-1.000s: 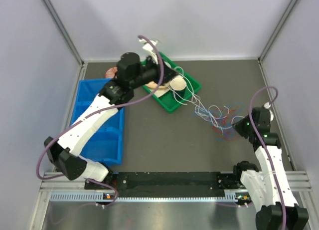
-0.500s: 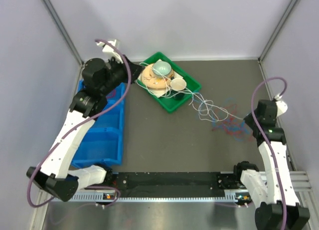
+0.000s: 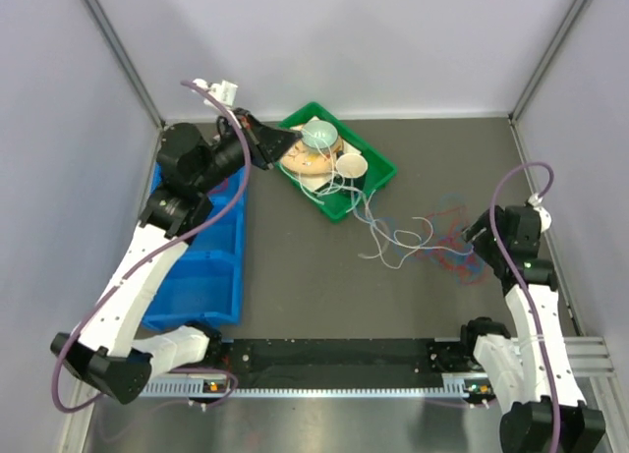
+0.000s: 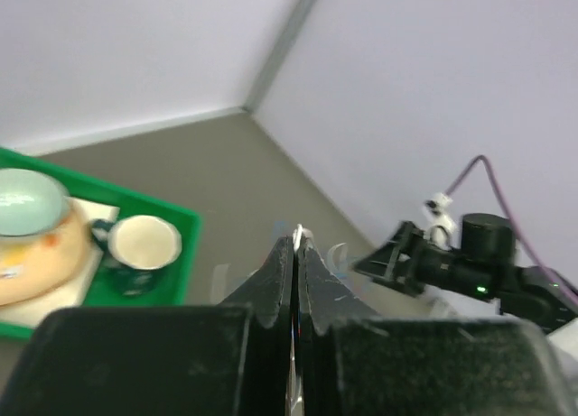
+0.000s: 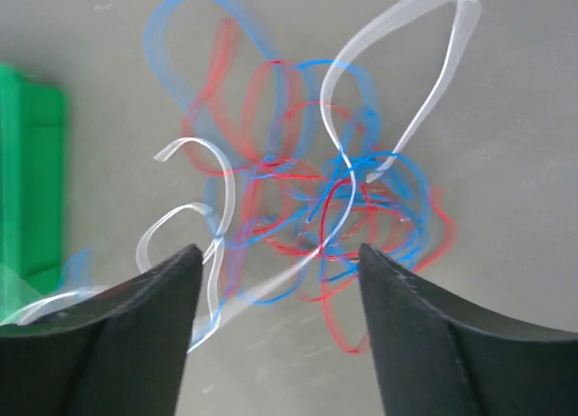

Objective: Untangle the cables

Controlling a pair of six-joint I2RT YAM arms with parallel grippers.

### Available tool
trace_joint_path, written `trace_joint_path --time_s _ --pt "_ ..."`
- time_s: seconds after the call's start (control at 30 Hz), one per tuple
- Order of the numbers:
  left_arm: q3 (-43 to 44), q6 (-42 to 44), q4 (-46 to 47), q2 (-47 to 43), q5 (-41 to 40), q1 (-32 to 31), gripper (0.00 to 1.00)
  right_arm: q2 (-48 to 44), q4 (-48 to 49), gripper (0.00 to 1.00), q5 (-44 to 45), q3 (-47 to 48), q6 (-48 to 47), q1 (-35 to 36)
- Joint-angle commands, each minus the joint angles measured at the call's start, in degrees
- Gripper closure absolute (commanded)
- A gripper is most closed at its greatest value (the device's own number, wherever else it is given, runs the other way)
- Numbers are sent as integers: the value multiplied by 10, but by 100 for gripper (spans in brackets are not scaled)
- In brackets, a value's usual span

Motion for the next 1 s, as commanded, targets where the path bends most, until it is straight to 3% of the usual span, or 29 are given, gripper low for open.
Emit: trace_joint_path --time_s 0.0,0.17,0.33,0.43,0.77,0.8,0.83,0.97 --pt "-91 -135 175 52 117 -11 100 -17 16 27 -125 58 -37 -7" --pt "-117 -112 153 72 97 -35 100 -31 10 32 -191 75 -65 31" --pt "-101 -92 129 61 87 -35 100 -6 37 40 -145 78 -78 200" --pt "-93 -85 120 58 81 -35 100 32 79 44 -125 71 -69 267" --pt "-93 -84 119 58 79 -35 100 146 161 52 -107 59 -37 337" --pt "-94 -84 119 60 77 -35 100 153 174 65 -112 59 -44 339" --pt "-93 -83 119 60 76 -35 100 168 178 67 -118 59 -48 340" --pt "-94 -83 125 63 76 -35 100 208 192 62 -152 66 -82 357"
